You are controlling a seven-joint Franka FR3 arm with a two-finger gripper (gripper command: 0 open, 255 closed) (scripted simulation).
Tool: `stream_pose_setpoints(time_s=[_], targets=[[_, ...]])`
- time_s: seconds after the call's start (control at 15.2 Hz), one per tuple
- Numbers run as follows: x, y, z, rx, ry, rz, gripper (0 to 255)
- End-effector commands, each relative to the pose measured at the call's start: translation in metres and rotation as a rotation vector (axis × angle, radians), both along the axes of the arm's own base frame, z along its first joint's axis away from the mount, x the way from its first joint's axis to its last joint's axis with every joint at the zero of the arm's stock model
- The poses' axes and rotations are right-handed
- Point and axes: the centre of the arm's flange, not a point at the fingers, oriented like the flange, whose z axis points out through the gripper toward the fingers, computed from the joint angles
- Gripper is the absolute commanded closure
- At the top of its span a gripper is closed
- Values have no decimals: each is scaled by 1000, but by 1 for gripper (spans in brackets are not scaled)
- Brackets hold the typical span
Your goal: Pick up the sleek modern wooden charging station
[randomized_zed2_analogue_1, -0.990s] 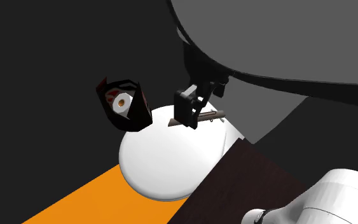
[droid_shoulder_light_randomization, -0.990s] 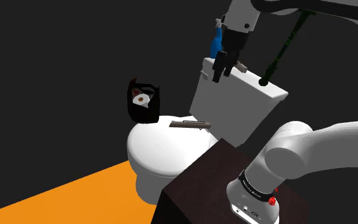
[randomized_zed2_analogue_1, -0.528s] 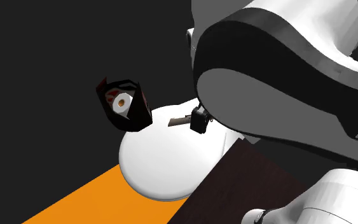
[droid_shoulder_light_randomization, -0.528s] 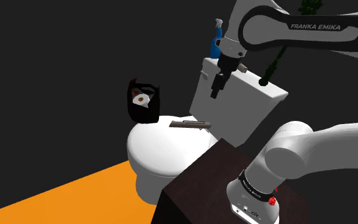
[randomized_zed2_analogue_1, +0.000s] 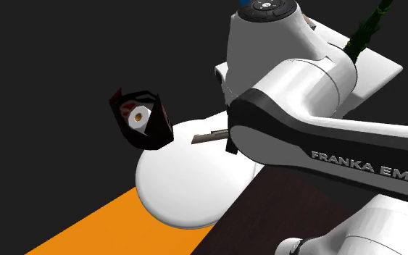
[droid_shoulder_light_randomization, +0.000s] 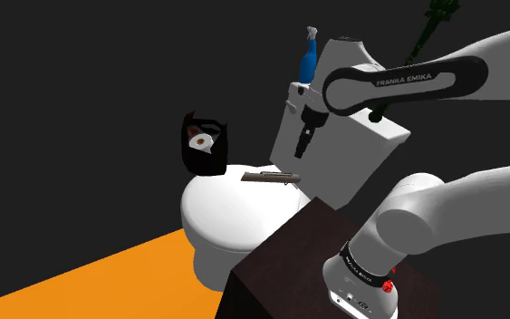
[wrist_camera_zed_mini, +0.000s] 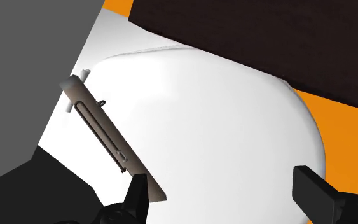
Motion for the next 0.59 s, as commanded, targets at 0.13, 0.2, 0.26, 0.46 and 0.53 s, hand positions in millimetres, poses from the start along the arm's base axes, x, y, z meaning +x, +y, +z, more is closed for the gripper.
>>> stream_pose_setpoints(time_s=[0.13,0.2,0.26,0.46,0.53], targets=[[11,-24,-45,-18,-22,85,0],[15,-30,-56,-22,-27,106,0],[18,-36,-67,-26,-31,126,0],[29,-52,-100,-39,-45,188,0],[33,-58,-111,-43,-49,208,0]])
